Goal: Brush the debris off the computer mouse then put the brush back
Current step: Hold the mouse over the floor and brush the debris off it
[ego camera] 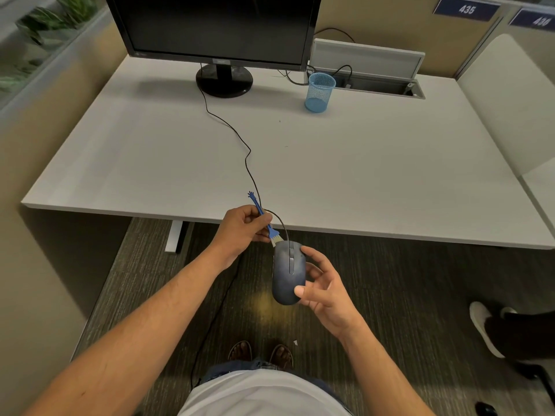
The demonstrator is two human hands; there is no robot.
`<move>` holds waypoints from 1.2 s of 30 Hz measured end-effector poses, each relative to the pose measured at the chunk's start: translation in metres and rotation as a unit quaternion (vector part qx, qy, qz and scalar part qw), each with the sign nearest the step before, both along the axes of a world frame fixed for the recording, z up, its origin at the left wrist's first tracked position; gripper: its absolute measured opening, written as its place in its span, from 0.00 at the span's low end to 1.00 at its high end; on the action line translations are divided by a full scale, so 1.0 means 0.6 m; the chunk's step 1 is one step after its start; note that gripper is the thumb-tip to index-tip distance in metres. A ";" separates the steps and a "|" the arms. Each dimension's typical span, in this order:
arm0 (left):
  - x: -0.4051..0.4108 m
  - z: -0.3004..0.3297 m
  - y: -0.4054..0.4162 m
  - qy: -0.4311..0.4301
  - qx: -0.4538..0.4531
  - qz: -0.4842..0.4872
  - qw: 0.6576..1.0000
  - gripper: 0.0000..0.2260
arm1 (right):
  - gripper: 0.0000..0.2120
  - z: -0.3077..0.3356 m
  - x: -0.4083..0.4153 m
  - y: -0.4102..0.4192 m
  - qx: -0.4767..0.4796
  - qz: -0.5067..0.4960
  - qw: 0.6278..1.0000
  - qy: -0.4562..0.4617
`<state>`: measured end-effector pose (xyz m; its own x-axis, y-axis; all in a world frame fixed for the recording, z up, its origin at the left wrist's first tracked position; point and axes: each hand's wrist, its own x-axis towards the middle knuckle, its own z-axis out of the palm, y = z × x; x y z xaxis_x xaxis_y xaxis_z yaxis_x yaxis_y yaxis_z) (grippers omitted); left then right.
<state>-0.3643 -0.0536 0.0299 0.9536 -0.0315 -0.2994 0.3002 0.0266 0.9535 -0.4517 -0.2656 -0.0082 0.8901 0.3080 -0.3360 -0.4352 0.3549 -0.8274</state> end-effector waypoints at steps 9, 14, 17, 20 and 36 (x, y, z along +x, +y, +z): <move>-0.015 -0.010 0.004 -0.017 -0.028 0.046 0.998 0.03 | 0.39 0.007 0.009 0.005 0.017 -0.009 1.000 -0.002; -0.026 -0.021 0.007 -0.014 -0.050 0.085 0.995 0.03 | 0.40 0.010 0.010 0.008 0.013 -0.006 1.000 -0.002; -0.035 -0.023 0.005 -0.024 -0.064 0.103 0.992 0.03 | 0.40 0.011 0.012 0.010 0.015 -0.008 1.000 -0.001; -0.046 -0.023 0.005 -0.031 -0.072 0.115 0.990 0.02 | 0.40 0.011 0.014 0.010 0.017 -0.008 1.000 -0.001; -0.086 -0.020 -0.010 -0.052 -0.101 0.130 0.985 0.07 | 0.40 0.009 0.036 0.003 0.033 -0.032 0.999 0.002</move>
<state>-0.4156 -0.0595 0.0180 0.9626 0.1687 -0.2121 0.1590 0.2823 0.9461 -0.4301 -0.2637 -0.0030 0.9074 0.2717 -0.3206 -0.4130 0.4352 -0.8001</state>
